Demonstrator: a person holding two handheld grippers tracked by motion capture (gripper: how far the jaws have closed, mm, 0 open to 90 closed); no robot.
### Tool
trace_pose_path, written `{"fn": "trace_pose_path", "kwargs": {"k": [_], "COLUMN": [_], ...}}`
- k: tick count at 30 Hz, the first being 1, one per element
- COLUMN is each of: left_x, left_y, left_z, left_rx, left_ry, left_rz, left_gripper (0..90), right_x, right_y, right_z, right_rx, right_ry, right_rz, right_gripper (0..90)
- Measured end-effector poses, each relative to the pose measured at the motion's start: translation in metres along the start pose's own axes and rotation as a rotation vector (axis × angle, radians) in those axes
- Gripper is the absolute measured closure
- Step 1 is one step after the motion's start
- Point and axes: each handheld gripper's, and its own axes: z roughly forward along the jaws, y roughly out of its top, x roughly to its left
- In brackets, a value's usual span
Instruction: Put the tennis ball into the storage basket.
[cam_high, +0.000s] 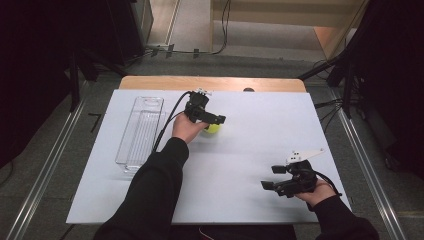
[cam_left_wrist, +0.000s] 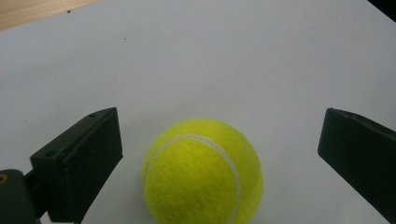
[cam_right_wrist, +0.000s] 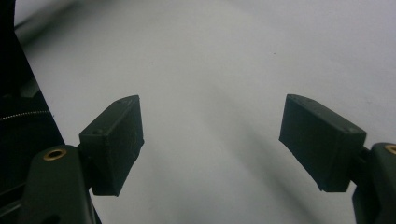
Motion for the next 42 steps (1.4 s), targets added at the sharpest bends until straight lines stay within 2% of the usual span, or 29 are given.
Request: {"fn": "trace_pose_path", "kwargs": {"k": [8, 23, 31, 42], "left_x": [0.002, 0.001, 0.001, 0.004], "left_y": [-0.004, -0.015, -0.018, -0.029], "left_z": [0.005, 0.015, 0.019, 0.026], "left_rx": [0.006, 0.024, 0.043, 0.050], "left_ry": [-0.006, 0.005, 0.011, 0.014], "left_rz": [-0.014, -0.015, 0.001, -0.017], "left_gripper": [0.3, 0.3, 0.3, 0.3], "right_x": [0.000, 0.000, 0.000, 0.000], "right_y": [0.000, 0.000, 0.000, 0.000], "right_z": [0.000, 0.000, 0.000, 0.000], "right_rx": [0.003, 0.003, 0.003, 0.003], "right_ry": [0.000, -0.001, -0.001, -0.001], "right_rz": [-0.002, -0.003, -0.002, -0.002], "right_gripper": [19.7, 19.7, 19.7, 19.7]}}
